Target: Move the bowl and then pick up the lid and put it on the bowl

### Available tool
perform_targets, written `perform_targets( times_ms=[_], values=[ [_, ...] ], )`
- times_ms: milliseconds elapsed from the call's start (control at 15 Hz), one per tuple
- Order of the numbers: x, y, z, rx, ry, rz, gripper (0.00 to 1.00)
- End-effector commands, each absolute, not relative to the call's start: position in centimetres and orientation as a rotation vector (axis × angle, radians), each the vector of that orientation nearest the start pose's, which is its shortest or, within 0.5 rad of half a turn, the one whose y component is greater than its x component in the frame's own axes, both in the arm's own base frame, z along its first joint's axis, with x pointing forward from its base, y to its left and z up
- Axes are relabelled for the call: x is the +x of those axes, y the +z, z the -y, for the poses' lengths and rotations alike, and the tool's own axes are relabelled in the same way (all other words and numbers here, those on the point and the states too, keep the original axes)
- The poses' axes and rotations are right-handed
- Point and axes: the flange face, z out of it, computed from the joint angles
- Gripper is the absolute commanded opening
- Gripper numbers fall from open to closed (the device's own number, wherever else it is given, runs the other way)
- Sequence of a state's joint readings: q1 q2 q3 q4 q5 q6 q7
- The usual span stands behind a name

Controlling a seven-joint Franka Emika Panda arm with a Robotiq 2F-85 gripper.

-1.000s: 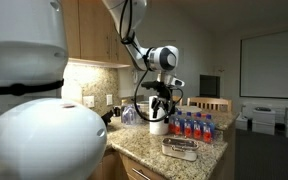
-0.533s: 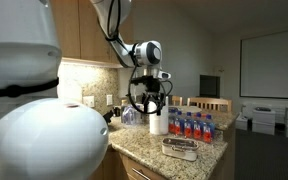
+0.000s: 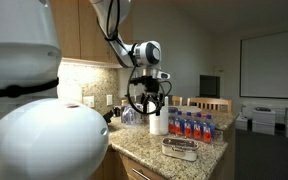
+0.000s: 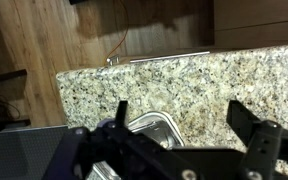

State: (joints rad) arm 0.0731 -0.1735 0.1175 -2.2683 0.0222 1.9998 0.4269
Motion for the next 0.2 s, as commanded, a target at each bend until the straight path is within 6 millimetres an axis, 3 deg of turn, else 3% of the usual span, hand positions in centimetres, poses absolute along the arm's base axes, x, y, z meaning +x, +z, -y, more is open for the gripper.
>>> perform_targets(
  times_ms=[0,133],
  values=[
    [46.91,42.27,-9.28,-3.143,0.146,-0.394,1.00],
    [46.91,42.27,-9.28,-3.143,0.146,-0.394,1.00]
  ],
)
